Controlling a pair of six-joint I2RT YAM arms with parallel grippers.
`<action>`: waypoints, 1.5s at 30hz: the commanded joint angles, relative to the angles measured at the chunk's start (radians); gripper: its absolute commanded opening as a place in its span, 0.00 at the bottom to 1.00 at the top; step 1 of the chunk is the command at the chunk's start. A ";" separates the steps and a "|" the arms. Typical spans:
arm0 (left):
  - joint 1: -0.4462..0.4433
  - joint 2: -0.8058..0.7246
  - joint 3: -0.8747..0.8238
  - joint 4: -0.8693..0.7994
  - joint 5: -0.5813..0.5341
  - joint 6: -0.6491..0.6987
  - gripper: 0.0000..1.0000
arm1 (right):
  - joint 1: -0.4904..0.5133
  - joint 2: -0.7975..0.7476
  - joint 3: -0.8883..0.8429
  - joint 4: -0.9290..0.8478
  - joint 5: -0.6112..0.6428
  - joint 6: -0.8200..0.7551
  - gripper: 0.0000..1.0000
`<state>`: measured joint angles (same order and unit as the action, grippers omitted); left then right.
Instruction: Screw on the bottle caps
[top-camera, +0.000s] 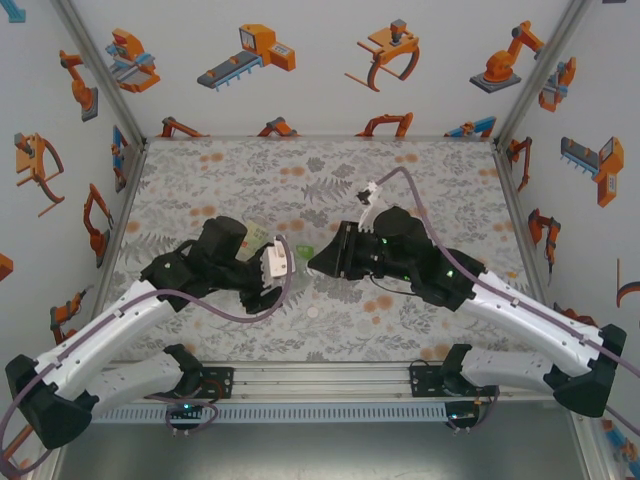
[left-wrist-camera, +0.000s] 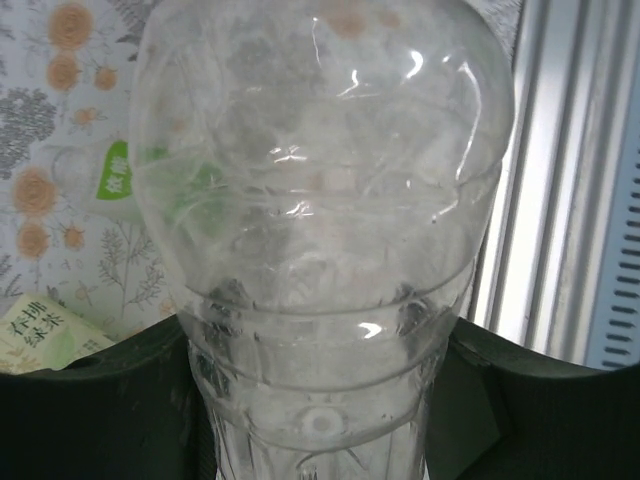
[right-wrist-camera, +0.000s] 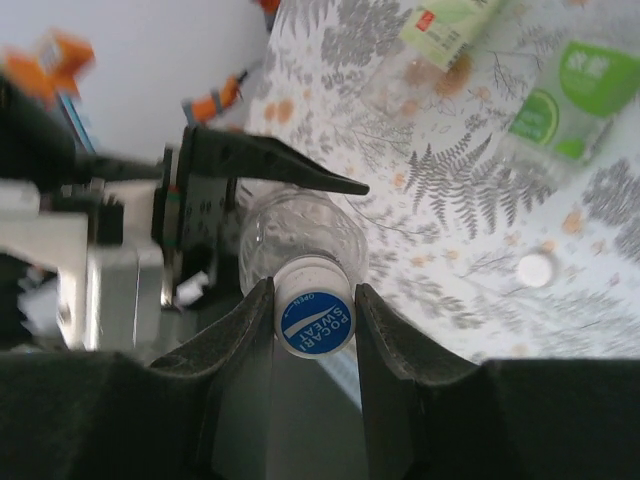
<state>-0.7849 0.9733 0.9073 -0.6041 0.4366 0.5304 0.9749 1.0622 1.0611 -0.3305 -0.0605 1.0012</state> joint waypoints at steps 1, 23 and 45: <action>-0.008 -0.012 -0.006 0.293 0.003 -0.069 0.00 | -0.033 -0.024 -0.083 -0.040 0.050 0.415 0.00; -0.007 0.005 -0.010 0.211 0.086 0.003 0.00 | -0.062 -0.002 0.198 -0.173 0.018 -0.181 0.65; -0.002 -0.031 0.085 -0.033 0.432 0.001 0.00 | -0.062 -0.086 0.217 -0.231 -0.677 -1.501 0.60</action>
<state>-0.7895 0.9447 0.9520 -0.5770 0.8116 0.5175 0.9131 0.9623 1.2423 -0.5396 -0.6666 -0.3626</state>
